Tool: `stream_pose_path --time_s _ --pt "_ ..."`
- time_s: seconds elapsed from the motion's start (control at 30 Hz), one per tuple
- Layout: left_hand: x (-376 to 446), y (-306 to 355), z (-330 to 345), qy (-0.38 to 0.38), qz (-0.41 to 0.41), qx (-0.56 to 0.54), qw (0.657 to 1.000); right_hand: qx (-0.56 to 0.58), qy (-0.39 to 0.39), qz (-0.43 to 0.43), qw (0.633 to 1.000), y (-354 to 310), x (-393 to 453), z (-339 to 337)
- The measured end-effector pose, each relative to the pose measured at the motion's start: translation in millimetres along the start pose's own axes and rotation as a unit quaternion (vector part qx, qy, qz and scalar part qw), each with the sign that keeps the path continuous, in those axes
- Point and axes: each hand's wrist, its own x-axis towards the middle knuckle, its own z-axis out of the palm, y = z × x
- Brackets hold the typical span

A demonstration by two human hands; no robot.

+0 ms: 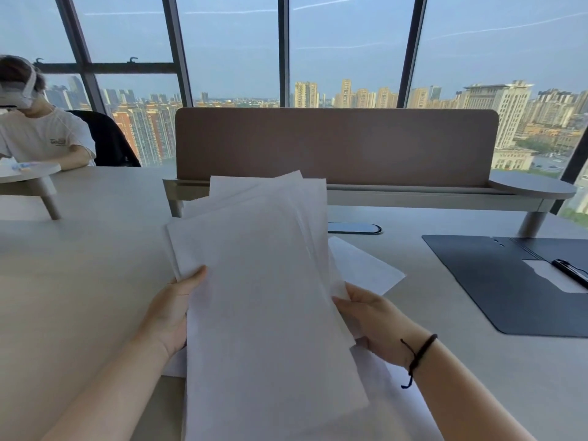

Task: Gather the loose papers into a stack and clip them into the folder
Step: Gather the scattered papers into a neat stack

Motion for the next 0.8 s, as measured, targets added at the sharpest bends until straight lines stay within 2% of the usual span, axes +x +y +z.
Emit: stream_pose_path --time_s 0.1,0.17,0.3,0.4,0.5,0.6,0.7,0.8 --pt "2 -2 -1 0.015 0.001 -0.001 1.0 -0.013 -0.051 0.039 0.998 3 -4 6" --pt "1 -1 1 0.009 0.008 0.007 1.0 0.011 -0.054 0.037 0.998 -5 -5 4" --pt "-7 -1 8 -0.018 0.029 0.035 0.999 0.074 -0.017 0.001 0.997 -12 -1 -9" --pt "-12 -6 15 -0.039 0.038 0.074 0.996 0.028 0.008 -0.028 0.999 0 0 7" --pt "-19 -10 19 -0.055 0.029 0.116 0.991 -0.042 0.065 -0.037 0.996 15 9 23" --pt "-20 -8 20 -0.064 0.003 0.106 0.992 -0.065 0.108 -0.04 0.991 12 11 23" --pt "-17 -5 22 -0.063 -0.02 0.055 0.996 -0.024 0.145 -0.052 0.988 4 7 6" --pt "-14 -7 21 -0.062 -0.05 0.069 0.994 0.083 0.18 -0.04 0.979 2 4 -11"
